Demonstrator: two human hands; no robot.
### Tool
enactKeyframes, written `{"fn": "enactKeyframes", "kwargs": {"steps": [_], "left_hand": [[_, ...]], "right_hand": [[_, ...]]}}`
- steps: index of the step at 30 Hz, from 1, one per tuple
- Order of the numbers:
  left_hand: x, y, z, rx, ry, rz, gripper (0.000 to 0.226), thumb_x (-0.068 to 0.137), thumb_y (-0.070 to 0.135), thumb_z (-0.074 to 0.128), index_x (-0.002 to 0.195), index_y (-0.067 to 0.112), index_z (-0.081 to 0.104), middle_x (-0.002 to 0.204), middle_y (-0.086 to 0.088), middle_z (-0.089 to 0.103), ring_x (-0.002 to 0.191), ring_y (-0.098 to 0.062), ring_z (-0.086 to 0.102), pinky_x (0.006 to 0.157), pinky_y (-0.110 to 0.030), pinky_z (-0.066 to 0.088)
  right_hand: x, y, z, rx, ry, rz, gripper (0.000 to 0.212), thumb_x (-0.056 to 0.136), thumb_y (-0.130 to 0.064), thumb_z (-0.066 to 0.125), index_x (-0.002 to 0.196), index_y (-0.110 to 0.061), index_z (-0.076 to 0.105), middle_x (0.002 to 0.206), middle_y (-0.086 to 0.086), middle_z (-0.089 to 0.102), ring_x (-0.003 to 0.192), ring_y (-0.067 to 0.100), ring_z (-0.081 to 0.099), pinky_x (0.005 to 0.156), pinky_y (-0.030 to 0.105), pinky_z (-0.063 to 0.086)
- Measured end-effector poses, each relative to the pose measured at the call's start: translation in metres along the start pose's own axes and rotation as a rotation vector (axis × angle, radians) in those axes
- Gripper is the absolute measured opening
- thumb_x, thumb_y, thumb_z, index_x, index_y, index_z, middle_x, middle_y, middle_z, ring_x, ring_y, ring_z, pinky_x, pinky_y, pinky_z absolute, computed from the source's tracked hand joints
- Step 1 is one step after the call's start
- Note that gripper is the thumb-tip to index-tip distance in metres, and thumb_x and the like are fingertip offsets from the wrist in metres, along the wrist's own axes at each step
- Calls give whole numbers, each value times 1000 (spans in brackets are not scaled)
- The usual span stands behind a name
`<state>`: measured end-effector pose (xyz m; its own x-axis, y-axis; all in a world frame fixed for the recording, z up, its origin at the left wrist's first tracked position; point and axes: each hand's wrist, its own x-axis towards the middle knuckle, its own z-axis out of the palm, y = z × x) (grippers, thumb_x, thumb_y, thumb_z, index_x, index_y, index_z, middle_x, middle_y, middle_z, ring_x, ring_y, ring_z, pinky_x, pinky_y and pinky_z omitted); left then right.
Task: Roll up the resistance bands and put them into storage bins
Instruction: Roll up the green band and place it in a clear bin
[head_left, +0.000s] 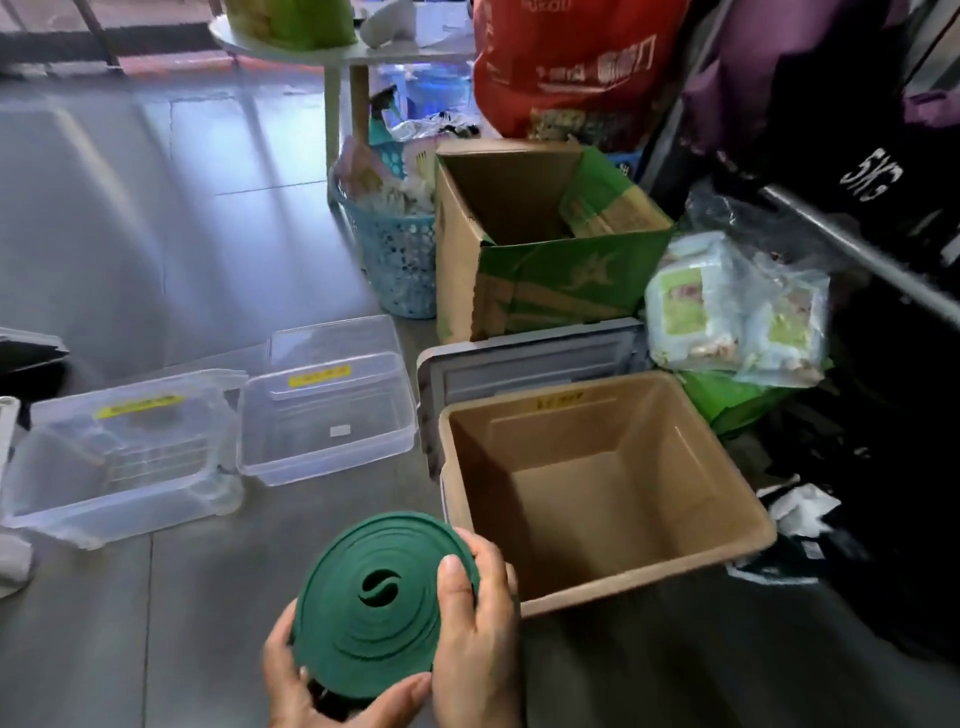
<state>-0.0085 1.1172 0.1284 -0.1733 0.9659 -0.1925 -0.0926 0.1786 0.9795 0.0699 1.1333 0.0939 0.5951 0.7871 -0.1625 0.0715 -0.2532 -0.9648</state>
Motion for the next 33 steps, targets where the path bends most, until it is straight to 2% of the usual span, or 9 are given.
{"fn": "enactKeyframes", "kwargs": {"steps": [2, 4, 7, 10, 16, 21, 25, 29, 33], "left_hand": [[19, -37, 0, -48, -28, -9, 103, 1, 24, 88, 95, 33, 47, 74, 40, 61, 68, 18, 59, 58, 2, 43], [45, -58, 4, -28, -95, -27, 99, 19, 1, 91, 102, 32, 46, 69, 27, 67, 55, 2, 64, 47, -8, 47], [72, -56, 14, -173, -234, -105, 100, 25, 20, 92, 113, 35, 47, 80, -5, 73, 54, -20, 67, 39, -24, 48], [81, -52, 25, -280, -252, -220, 60, 71, 31, 71, 123, 25, 44, 75, 0, 72, 57, -18, 68, 39, -26, 49], [71, -69, 8, -274, -176, -261, 27, 89, 11, 50, 106, 32, 49, 66, -3, 70, 49, -18, 62, 37, -27, 46], [91, -62, -2, -322, -57, -199, 28, 84, 19, 57, 108, 32, 53, 77, 2, 69, 58, -14, 57, 40, -20, 42], [99, -63, -13, -351, -14, -191, 46, 68, 27, 63, 113, 32, 55, 75, 2, 69, 60, -14, 55, 39, -20, 39], [107, -80, -26, -292, 20, -231, 39, 84, 20, 60, 121, 29, 53, 79, -3, 69, 58, -14, 55, 39, -20, 38], [123, -84, -38, -252, -52, -225, 30, 92, 36, 47, 122, 31, 54, 96, -3, 70, 67, -12, 60, 48, -22, 45]], "right_hand": [[20, 17, 15, -27, -33, -42, 53, 70, -48, 34, 114, -28, 56, 106, -10, 47, 91, -7, 47, 75, -4, 29], [42, 25, 22, -20, -17, -119, 57, 73, -51, 33, 116, -23, 56, 110, -3, 48, 92, -1, 46, 76, -3, 27], [83, 23, 25, -44, -34, -167, 34, 92, -32, 42, 117, -14, 56, 112, 9, 50, 83, 6, 42, 72, 6, 27], [98, 14, 14, -64, -6, -219, 35, 92, -29, 40, 117, -10, 56, 111, 13, 50, 95, 19, 47, 77, 12, 27], [69, 40, 18, 8, 50, -284, 44, 78, -34, 36, 108, -13, 59, 99, 3, 47, 82, -6, 45, 73, -6, 25], [79, 25, 52, -34, -35, -308, 54, 78, -37, 34, 117, -6, 56, 112, 14, 51, 103, 22, 50, 76, 9, 26], [78, 28, 67, -44, -46, -317, 59, 75, -43, 34, 116, -8, 56, 118, 15, 52, 110, 24, 48, 88, 18, 32], [71, 50, 81, -82, -55, -270, 59, 75, -40, 33, 118, -5, 55, 115, 17, 55, 103, 22, 49, 85, 21, 32], [78, 60, 98, -102, -51, -240, 45, 88, -35, 39, 117, -4, 54, 110, 17, 57, 100, 26, 51, 82, 25, 34]]}}
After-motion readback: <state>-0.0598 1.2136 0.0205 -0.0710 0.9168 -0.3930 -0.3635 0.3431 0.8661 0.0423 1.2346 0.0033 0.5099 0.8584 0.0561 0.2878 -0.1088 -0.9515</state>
